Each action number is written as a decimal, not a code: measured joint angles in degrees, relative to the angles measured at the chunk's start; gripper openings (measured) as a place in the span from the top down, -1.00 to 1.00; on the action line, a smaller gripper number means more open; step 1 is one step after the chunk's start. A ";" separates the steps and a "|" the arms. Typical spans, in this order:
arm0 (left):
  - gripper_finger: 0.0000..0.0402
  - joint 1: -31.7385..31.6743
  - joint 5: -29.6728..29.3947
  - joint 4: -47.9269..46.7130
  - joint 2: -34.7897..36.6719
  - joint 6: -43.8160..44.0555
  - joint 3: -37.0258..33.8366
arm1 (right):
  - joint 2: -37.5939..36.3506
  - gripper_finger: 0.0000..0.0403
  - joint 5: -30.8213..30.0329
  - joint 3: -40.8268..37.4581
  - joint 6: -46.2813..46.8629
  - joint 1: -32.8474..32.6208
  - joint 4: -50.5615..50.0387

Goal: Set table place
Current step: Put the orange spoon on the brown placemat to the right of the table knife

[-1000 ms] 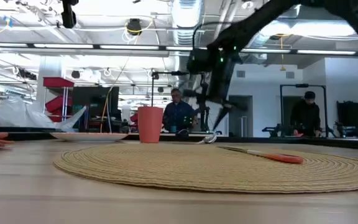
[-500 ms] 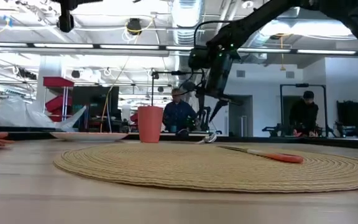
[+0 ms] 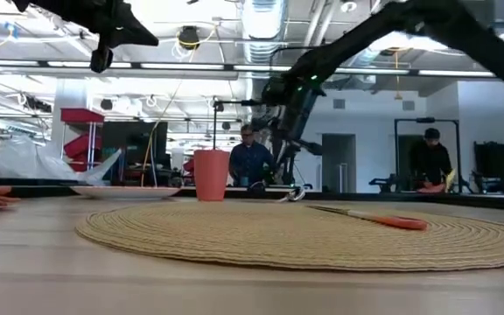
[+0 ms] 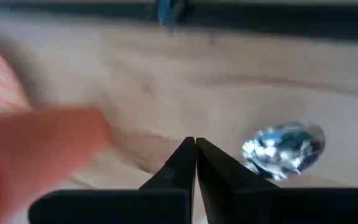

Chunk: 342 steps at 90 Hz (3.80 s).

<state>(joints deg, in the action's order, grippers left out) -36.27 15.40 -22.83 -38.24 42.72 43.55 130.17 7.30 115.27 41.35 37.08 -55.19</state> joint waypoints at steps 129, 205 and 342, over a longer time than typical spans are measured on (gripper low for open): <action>1.00 0.02 -12.96 0.39 0.66 10.47 -0.02 | 2.31 0.00 1.47 -1.16 -35.83 6.84 -10.33; 1.00 0.02 -15.67 -0.82 0.64 10.27 -0.04 | 2.62 0.22 7.47 -3.51 -38.39 7.01 -5.49; 1.00 -0.09 -16.90 -7.42 0.62 10.22 -0.76 | -14.21 1.00 5.52 -9.53 -36.29 5.78 -18.63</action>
<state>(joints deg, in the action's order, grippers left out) -36.36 -1.50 -30.25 -37.62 52.94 42.78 115.96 12.83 105.74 5.06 42.86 -73.82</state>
